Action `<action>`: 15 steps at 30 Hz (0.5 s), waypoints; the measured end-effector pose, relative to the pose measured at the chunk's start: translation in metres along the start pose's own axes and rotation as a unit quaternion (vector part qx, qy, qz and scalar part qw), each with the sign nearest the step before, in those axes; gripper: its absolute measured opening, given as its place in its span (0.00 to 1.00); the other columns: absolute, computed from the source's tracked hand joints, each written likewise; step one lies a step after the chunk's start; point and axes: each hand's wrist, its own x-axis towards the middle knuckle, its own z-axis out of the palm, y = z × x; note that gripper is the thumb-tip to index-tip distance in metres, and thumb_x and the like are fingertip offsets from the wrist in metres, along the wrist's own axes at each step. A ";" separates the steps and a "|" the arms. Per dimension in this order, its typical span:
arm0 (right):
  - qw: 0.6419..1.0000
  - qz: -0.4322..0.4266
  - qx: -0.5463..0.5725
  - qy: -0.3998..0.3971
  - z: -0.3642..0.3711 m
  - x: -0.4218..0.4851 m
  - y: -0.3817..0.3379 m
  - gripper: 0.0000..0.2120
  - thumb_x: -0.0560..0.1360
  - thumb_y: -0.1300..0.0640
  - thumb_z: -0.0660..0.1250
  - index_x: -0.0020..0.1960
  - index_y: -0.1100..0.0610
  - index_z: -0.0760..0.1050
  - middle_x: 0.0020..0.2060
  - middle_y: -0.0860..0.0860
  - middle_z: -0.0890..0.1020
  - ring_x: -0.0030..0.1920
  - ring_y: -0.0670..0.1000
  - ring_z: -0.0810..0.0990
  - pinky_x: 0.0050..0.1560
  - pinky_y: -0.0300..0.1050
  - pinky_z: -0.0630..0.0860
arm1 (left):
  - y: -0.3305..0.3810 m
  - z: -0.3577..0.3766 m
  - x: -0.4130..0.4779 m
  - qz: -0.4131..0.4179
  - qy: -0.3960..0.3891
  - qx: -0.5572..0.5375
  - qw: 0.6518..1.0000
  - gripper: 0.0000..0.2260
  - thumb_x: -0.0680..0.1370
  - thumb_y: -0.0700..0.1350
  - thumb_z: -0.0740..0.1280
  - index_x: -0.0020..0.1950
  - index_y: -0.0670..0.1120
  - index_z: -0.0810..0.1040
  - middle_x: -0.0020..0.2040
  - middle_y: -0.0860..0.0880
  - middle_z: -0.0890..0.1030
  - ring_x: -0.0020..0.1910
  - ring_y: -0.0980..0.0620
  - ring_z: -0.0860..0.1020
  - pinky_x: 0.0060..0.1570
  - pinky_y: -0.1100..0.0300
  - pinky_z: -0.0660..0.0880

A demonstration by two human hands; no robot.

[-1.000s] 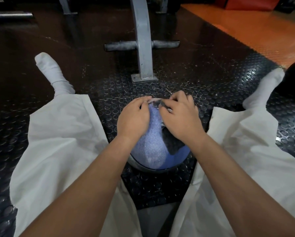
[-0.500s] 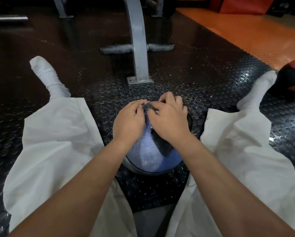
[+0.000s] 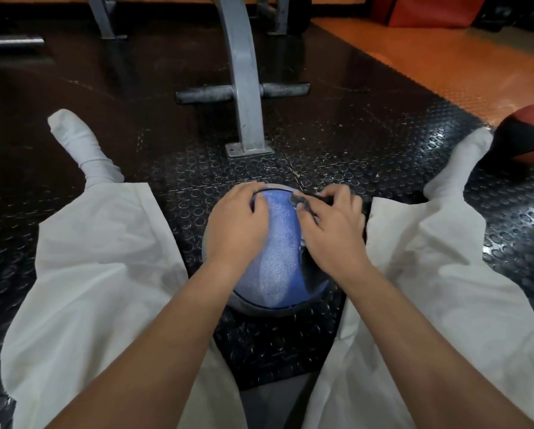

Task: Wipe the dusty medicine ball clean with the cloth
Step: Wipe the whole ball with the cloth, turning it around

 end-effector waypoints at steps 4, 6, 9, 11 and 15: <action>0.996 -0.006 0.019 -0.089 0.008 0.033 -0.020 0.14 0.80 0.49 0.57 0.58 0.49 0.79 0.54 0.46 0.68 0.58 0.53 0.65 0.62 0.52 0.64 | 0.000 0.004 -0.007 0.046 0.013 0.033 0.998 0.19 0.79 0.50 0.56 0.66 0.47 0.77 0.66 0.51 0.77 0.65 0.52 0.74 0.66 0.52 0.68; 0.996 -0.030 0.027 -0.085 0.013 0.035 -0.020 0.14 0.80 0.50 0.57 0.59 0.50 0.78 0.56 0.47 0.71 0.58 0.53 0.67 0.61 0.54 0.66 | 0.002 0.003 -0.008 0.052 0.015 0.025 0.998 0.20 0.79 0.50 0.56 0.66 0.47 0.78 0.64 0.51 0.78 0.63 0.52 0.75 0.65 0.51 0.69; 0.992 -0.029 0.122 0.026 0.018 0.010 -0.013 0.15 0.78 0.52 0.58 0.62 0.54 0.75 0.58 0.48 0.76 0.58 0.51 0.69 0.61 0.49 0.67 | 0.005 0.004 0.000 0.015 0.006 -0.002 1.000 0.13 0.80 0.49 0.60 0.61 0.51 0.80 0.61 0.55 0.79 0.59 0.53 0.76 0.61 0.53 0.72; 0.982 -0.034 0.151 0.110 0.023 -0.018 -0.005 0.14 0.76 0.54 0.58 0.57 0.59 0.74 0.54 0.52 0.78 0.56 0.51 0.70 0.59 0.46 0.65 | 0.008 0.006 0.008 -0.004 -0.021 0.021 1.000 0.11 0.80 0.49 0.60 0.59 0.52 0.79 0.58 0.56 0.78 0.56 0.52 0.76 0.56 0.54 0.73; 0.983 -0.067 0.111 0.128 0.029 -0.040 0.005 0.12 0.77 0.55 0.59 0.51 0.61 0.76 0.53 0.55 0.77 0.54 0.53 0.69 0.57 0.42 0.62 | 0.012 0.009 0.019 -0.002 -0.049 0.053 0.997 0.10 0.81 0.49 0.58 0.57 0.49 0.77 0.57 0.53 0.76 0.53 0.49 0.76 0.54 0.52 0.72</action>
